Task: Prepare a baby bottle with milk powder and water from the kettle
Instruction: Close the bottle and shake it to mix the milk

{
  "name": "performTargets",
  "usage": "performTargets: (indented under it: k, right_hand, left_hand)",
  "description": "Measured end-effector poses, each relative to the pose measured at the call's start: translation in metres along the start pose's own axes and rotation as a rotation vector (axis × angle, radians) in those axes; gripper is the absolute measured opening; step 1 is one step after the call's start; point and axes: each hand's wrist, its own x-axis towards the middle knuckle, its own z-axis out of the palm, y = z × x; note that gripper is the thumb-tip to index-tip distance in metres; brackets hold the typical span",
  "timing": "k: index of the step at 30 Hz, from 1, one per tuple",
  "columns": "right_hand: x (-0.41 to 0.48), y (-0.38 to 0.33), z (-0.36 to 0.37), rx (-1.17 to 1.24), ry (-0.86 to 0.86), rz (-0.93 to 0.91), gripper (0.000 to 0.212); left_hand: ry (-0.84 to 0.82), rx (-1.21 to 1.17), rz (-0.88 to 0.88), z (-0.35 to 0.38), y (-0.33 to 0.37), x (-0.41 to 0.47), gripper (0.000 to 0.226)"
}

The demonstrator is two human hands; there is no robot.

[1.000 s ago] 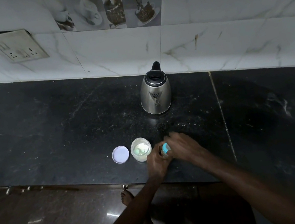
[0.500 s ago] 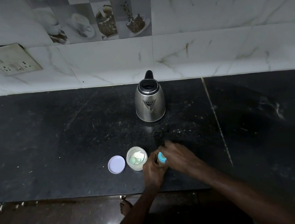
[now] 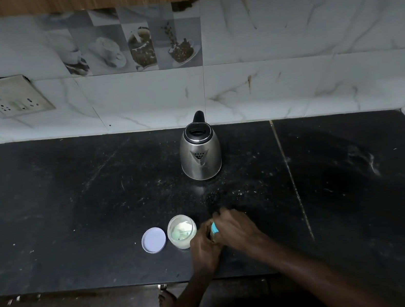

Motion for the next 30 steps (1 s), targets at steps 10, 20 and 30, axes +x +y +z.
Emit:
performTargets:
  k: [10, 20, 30]
  right_hand:
    - [0.008, 0.016, -0.001, 0.041, -0.107, -0.111, 0.033]
    - [0.001, 0.011, -0.001, -0.025, -0.084, -0.021, 0.036]
    - [0.005, 0.017, -0.001, -0.003, -0.035, -0.144, 0.032]
  left_hand:
    - [-0.009, -0.054, -0.035, -0.001, 0.004, -0.003, 0.036]
    - [-0.015, -0.02, -0.025, -0.003, 0.006, -0.001, 0.044]
    - [0.012, 0.056, -0.018, 0.0, 0.005, -0.003, 0.045]
